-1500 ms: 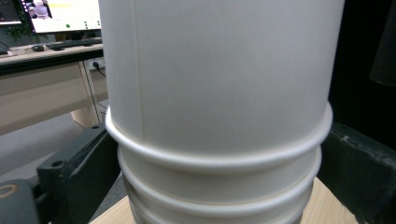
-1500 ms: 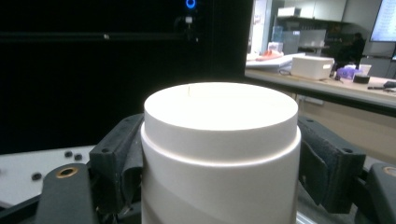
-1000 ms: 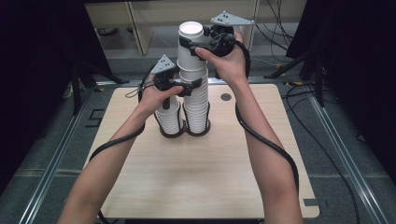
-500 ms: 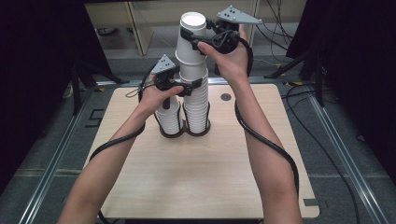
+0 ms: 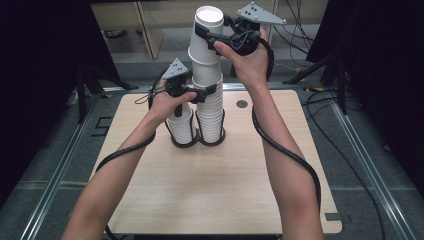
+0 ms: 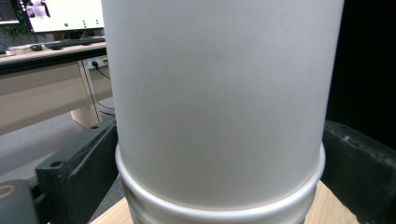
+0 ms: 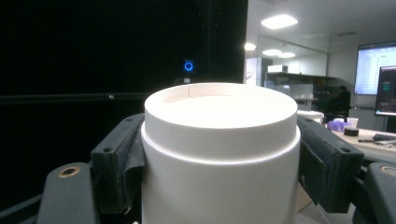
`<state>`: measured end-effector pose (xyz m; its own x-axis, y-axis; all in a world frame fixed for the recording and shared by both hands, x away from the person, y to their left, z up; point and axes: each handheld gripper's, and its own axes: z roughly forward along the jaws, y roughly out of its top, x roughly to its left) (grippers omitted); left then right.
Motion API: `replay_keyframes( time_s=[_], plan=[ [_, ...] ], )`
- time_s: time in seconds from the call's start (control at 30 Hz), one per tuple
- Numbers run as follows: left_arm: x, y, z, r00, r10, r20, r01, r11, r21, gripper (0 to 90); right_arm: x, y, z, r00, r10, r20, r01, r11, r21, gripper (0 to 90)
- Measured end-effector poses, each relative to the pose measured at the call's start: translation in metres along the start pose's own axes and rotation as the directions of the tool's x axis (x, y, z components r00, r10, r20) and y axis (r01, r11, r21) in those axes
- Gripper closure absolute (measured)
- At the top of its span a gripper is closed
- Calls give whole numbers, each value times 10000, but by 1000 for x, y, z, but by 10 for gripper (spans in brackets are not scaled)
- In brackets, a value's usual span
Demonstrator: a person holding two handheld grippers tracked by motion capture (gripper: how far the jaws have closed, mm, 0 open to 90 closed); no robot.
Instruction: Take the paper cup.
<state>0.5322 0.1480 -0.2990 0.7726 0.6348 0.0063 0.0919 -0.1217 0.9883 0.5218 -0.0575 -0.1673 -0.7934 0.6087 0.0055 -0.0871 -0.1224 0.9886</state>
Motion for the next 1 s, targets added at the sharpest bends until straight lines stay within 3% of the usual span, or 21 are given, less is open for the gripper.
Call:
replay_keyframes(
  time_s=[0.67,0.83,1.0],
  plan=[
    [0,0,1,10000,10,31,-10,10000,33,29,3,-3,-10,10000,-61,79,69,9952,-973,251],
    [0,1,1,10000,25,22,-25,10000,51,28,2,2,-11,10000,27,83,-17,9937,-1117,251],
    [0,1,2,10000,60,22,-60,9999,81,27,2,8,-14,9997,-165,172,187,9909,-1336,251]
  ],
)
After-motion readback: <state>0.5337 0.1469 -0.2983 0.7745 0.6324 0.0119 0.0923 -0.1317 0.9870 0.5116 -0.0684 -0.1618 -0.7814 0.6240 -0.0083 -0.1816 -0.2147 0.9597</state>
